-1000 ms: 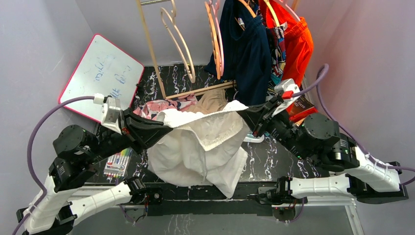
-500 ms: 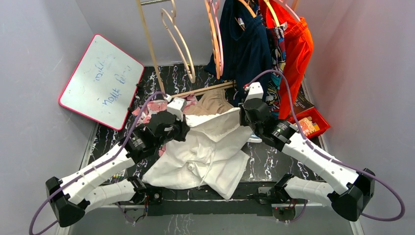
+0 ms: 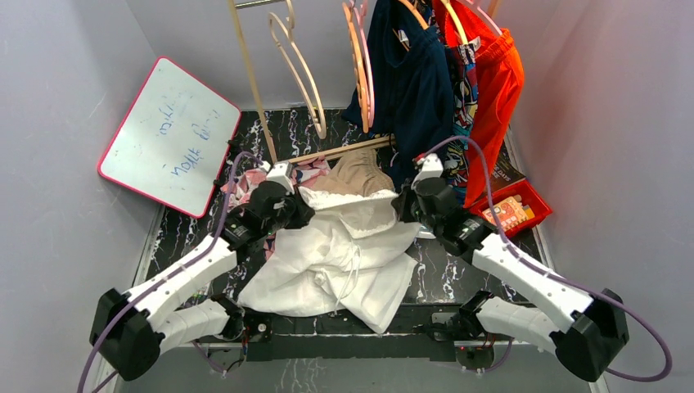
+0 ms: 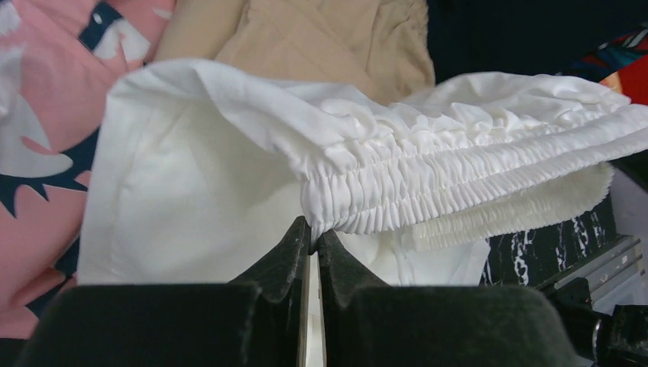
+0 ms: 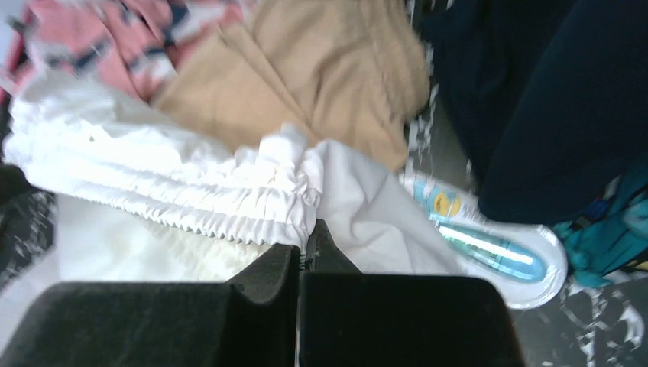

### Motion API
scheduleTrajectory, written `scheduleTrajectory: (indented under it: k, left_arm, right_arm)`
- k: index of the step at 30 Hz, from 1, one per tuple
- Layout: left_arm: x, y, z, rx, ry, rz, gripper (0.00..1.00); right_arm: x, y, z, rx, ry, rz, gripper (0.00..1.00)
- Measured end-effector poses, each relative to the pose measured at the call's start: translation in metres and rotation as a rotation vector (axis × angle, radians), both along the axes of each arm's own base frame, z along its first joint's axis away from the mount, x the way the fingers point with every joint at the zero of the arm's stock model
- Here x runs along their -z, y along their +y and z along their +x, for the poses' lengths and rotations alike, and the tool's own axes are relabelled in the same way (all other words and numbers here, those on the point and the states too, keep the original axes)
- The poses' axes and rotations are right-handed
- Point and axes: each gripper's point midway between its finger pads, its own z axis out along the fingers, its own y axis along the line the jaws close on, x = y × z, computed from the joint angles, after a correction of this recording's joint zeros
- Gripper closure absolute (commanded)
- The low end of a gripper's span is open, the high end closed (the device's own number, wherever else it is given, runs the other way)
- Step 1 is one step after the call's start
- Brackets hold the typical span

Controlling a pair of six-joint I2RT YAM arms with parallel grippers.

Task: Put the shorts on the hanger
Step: Adjust the shorts at the center of the board.

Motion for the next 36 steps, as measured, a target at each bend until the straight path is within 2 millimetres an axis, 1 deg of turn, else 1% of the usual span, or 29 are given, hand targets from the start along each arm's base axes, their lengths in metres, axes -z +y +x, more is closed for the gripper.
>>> scheduleTrajectory:
  k: [2, 3, 4, 5, 6, 7, 8, 9, 10, 12, 14, 15, 16, 20, 22, 24, 27, 29, 32, 34, 35, 36]
  left_arm:
    - [0.024, -0.005, -0.001, 0.006, 0.056, 0.001, 1.00]
    - [0.039, -0.005, -0.004, 0.007, 0.094, 0.010, 1.00]
    - [0.055, -0.003, -0.008, 0.007, 0.134, 0.021, 1.00]
    - [0.064, -0.002, -0.012, 0.009, 0.157, 0.029, 1.00]
    - [0.072, -0.001, -0.017, 0.011, 0.179, 0.035, 0.92]
    - [0.077, 0.001, -0.020, 0.013, 0.192, 0.036, 0.78]
    - [0.077, 0.001, -0.022, 0.015, 0.195, 0.035, 0.65]
    - [0.075, 0.001, -0.022, 0.018, 0.189, 0.031, 0.49]
    - [0.073, 0.001, -0.022, 0.021, 0.180, 0.029, 0.39]
    - [0.066, 0.003, -0.023, 0.015, 0.162, 0.020, 0.25]
    - [0.062, 0.007, -0.024, 0.009, 0.154, 0.020, 0.14]
    - [0.061, 0.008, -0.025, 0.008, 0.154, 0.021, 0.04]
    - [0.060, 0.010, -0.027, 0.005, 0.156, 0.025, 0.02]
    - [0.056, 0.016, -0.032, 0.006, 0.167, 0.052, 0.02]
    - [0.048, 0.018, -0.033, 0.010, 0.163, 0.059, 0.02]
    - [0.037, 0.019, -0.034, 0.015, 0.149, 0.061, 0.02]
    - [0.012, 0.023, -0.034, 0.012, 0.107, 0.055, 0.02]
    - [-0.009, 0.028, -0.035, 0.001, 0.069, 0.053, 0.02]
    - [-0.041, 0.041, -0.034, -0.026, -0.013, 0.061, 0.02]
    - [-0.063, 0.051, -0.033, -0.040, -0.084, 0.079, 0.02]
    - [-0.076, 0.057, -0.033, -0.049, -0.133, 0.093, 0.02]
    - [-0.085, 0.062, -0.032, -0.057, -0.170, 0.106, 0.02]
  right_arm:
    - [0.039, 0.004, -0.007, -0.022, 0.080, -0.008, 1.00]
    - [0.055, 0.004, -0.012, -0.028, 0.117, -0.019, 1.00]
    - [0.078, 0.003, -0.019, -0.033, 0.173, -0.032, 1.00]
    - [0.091, 0.001, -0.025, -0.038, 0.208, -0.044, 1.00]
    - [0.102, 0.000, -0.030, -0.042, 0.239, -0.050, 0.97]
    - [0.107, 0.000, -0.033, -0.045, 0.256, -0.047, 0.91]
    - [0.108, 0.000, -0.035, -0.048, 0.261, -0.044, 0.83]
    - [0.107, 0.002, -0.035, -0.049, 0.261, -0.035, 0.76]
    - [0.105, 0.003, -0.034, -0.048, 0.255, -0.025, 0.69]
    - [0.099, 0.003, -0.033, -0.045, 0.243, -0.009, 0.60]
    - [0.093, 0.002, -0.033, -0.047, 0.228, 0.005, 0.50]
    - [0.090, 0.002, -0.033, -0.048, 0.220, 0.012, 0.47]
    - [0.087, 0.002, -0.034, -0.053, 0.212, 0.017, 0.43]
    - [0.073, -0.001, -0.037, -0.079, 0.181, 0.008, 0.31]
    - [0.060, 0.000, -0.037, -0.099, 0.165, -0.002, 0.28]
    - [0.040, 0.003, -0.035, -0.130, 0.139, -0.007, 0.27]
    - [0.008, 0.008, -0.035, -0.174, 0.098, -0.009, 0.27]
    - [-0.014, 0.009, -0.034, -0.194, 0.068, -0.003, 0.27]
    - [-0.058, 0.012, -0.034, -0.222, -0.010, 0.028, 0.29]
    - [-0.100, 0.014, -0.035, -0.248, -0.092, 0.072, 0.30]
    - [-0.125, 0.016, -0.036, -0.261, -0.141, 0.100, 0.31]
    - [-0.151, 0.017, -0.037, -0.273, -0.193, 0.133, 0.31]
